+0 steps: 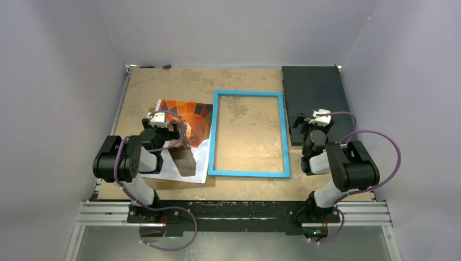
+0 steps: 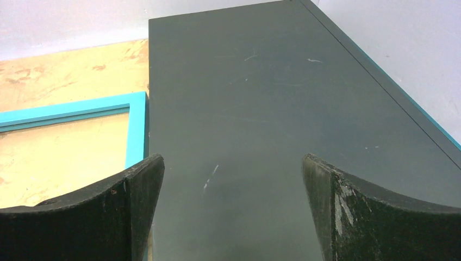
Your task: Put the photo into the frame
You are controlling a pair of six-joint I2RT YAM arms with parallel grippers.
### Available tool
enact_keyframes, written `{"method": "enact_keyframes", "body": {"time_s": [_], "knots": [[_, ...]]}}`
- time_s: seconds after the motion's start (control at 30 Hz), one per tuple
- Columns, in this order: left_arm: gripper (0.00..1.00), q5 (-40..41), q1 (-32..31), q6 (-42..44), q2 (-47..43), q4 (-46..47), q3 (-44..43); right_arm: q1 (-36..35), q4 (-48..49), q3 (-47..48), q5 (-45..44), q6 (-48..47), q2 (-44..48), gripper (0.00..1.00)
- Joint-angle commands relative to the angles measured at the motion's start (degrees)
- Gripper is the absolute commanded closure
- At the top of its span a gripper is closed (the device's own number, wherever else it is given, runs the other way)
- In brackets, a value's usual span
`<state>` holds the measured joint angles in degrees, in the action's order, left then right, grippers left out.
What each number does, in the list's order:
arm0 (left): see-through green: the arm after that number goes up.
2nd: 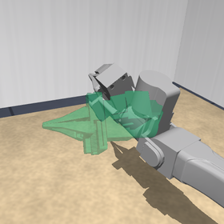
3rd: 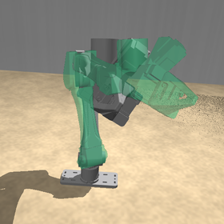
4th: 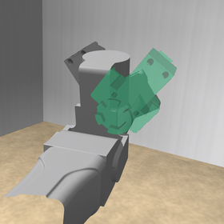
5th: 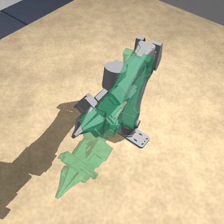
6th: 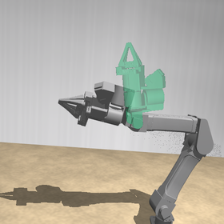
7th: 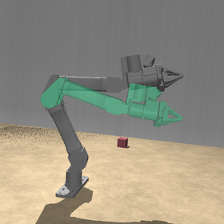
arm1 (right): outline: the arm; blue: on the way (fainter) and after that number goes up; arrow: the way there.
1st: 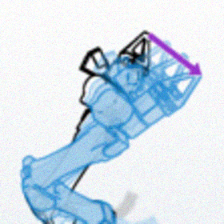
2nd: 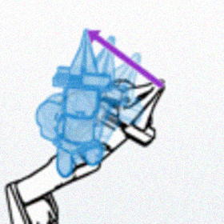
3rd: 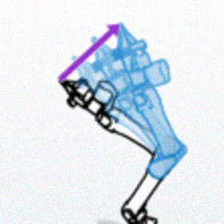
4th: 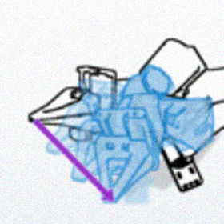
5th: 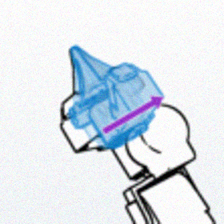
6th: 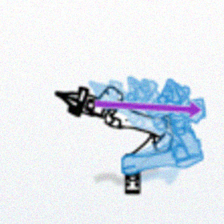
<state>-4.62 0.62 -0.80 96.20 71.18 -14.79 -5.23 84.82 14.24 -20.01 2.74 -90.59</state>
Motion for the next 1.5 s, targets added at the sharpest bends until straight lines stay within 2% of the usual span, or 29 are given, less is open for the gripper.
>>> {"method": "enact_keyframes", "body": {"time_s": [0.0,0.27,0.37,0.4,0.47,0.53,0.6,0.63,0.73,0.77,0.8,0.97,1.1,1.23,1.33,1.47], "knots": [[0.00,0.24,-0.27,0.45,-1.33,1.68,-0.68,0.11,3.38,0.44,-0.47,-0.54,0.58,0.01],[0.00,-0.42,-0.01,0.00,-1.41,2.49,-0.37,0.05,3.94,0.41,-5.45,0.65,1.15,0.01],[0.00,-3.76,2.27,-1.51,-5.40,-0.46,-0.64,0.01,1.20,1.35,-2.50,-1.36,2.96,0.01],[0.00,-5.73,3.29,-1.96,-7.70,-5.92,-2.57,-0.60,-5.09,3.40,-4.12,-1.32,4.81,0.01],[0.00,-5.36,4.21,-0.94,-11.45,-25.87,-11.55,-0.92,-28.89,13.88,-9.26,4.22,8.18,0.01],[0.00,-5.89,4.84,1.93,-11.41,-43.26,-22.50,-0.77,-48.79,26.00,-11.75,12.44,5.80,0.01],[0.01,-7.67,6.49,2.56,-10.97,-54.53,-29.84,-0.76,-61.96,36.09,-10.86,20.57,2.19,0.01],[0.01,-8.56,7.59,1.95,-11.12,-57.57,-32.16,-0.70,-67.37,40.46,-8.95,25.65,0.56,0.01],[0.00,-11.32,11.70,-1.61,-12.38,-61.60,-35.62,1.49,-72.93,48.55,14.07,30.63,-3.21,0.01],[0.00,-11.76,12.42,-1.96,-12.79,-62.89,-36.57,1.87,-72.01,48.95,23.13,30.80,-3.57,0.01],[0.00,-11.69,12.66,-1.74,-13.07,-64.71,-37.73,1.67,-69.21,49.06,24.54,29.86,-3.49,0.01],[0.00,-9.89,13.06,0.30,-13.23,-77.40,-43.63,-13.16,-76.92,56.09,11.40,26.48,-4.16,0.01],[0.00,-9.77,13.43,0.53,-13.08,-83.44,-46.27,-26.45,-79.72,58.07,7.04,27.78,-6.81,0.01],[0.00,-10.05,13.79,0.53,-12.59,-86.64,-47.22,-36.49,-83.11,60.71,3.82,30.55,-11.78,0.01],[0.02,-9.54,13.90,2.59,-11.29,-89.83,-48.63,-41.95,-86.25,63.43,0.81,32.09,-15.30,0.01],[0.03,-9.51,13.93,3.49,-10.97,-92.10,-49.34,-44.43,-87.88,64.99,0.66,33.72,-17.84,0.01]]}}
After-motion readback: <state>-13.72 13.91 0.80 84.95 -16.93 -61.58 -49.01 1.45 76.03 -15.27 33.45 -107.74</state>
